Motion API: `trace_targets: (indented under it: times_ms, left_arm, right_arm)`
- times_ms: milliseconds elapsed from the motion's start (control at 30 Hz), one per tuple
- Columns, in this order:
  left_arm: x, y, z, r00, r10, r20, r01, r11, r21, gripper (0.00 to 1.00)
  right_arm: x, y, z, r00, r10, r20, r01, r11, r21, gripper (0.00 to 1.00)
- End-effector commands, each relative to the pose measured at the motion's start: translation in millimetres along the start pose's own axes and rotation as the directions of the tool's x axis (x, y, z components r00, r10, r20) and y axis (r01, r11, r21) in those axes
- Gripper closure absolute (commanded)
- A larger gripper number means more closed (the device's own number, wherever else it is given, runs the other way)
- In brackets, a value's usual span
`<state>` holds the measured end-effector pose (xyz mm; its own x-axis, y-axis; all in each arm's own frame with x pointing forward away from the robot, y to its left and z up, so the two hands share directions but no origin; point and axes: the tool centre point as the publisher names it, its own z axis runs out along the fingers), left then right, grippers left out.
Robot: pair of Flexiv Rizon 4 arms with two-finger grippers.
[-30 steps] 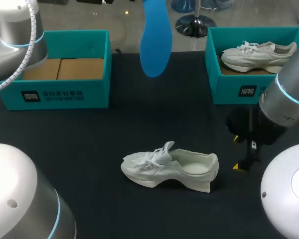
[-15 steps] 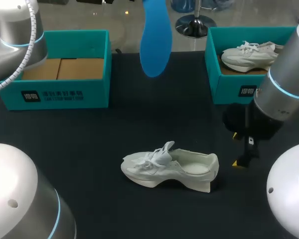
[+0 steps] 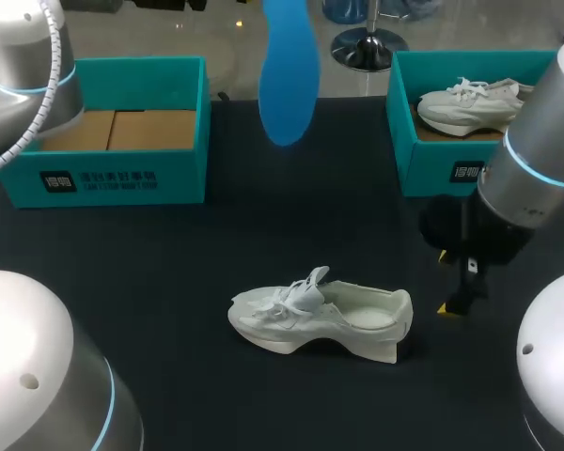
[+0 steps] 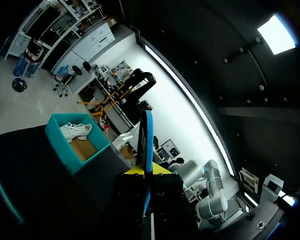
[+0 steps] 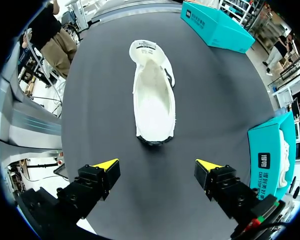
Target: Take the shoe out of the shoebox, open the shoe tongue, remove and reinsert the insole, then place the shoe into the shoebox
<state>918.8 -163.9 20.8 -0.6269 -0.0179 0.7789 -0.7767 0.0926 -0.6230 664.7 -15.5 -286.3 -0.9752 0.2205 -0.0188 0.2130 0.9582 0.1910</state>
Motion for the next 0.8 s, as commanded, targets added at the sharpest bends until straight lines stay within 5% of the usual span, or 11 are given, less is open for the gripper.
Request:
trace_targets:
  times_ms: [33,400,800]
  left_arm:
    - [-0.8,-6.0,-4.2,1.000,0.002,-0.005,-0.002,1.000,-0.007,1.00]
    - [-1.4,-7.1,-6.7,1.000,-0.001,0.001,0.001,1.000,-0.020,1.00]
    - [-1.4,-7.1,-6.7,1.000,-0.001,0.001,0.001,1.000,-0.020,1.00]
  right_arm:
    - [0.9,-0.6,1.1,1.000,0.000,0.003,0.000,1.000,0.001,0.00]
    - [-0.9,5.8,-0.2,1.000,-0.002,-0.026,0.003,1.000,0.015,0.00]
    - [-20.1,79.8,-2.2,0.998,0.042,-0.042,-0.039,0.997,0.066,0.00]
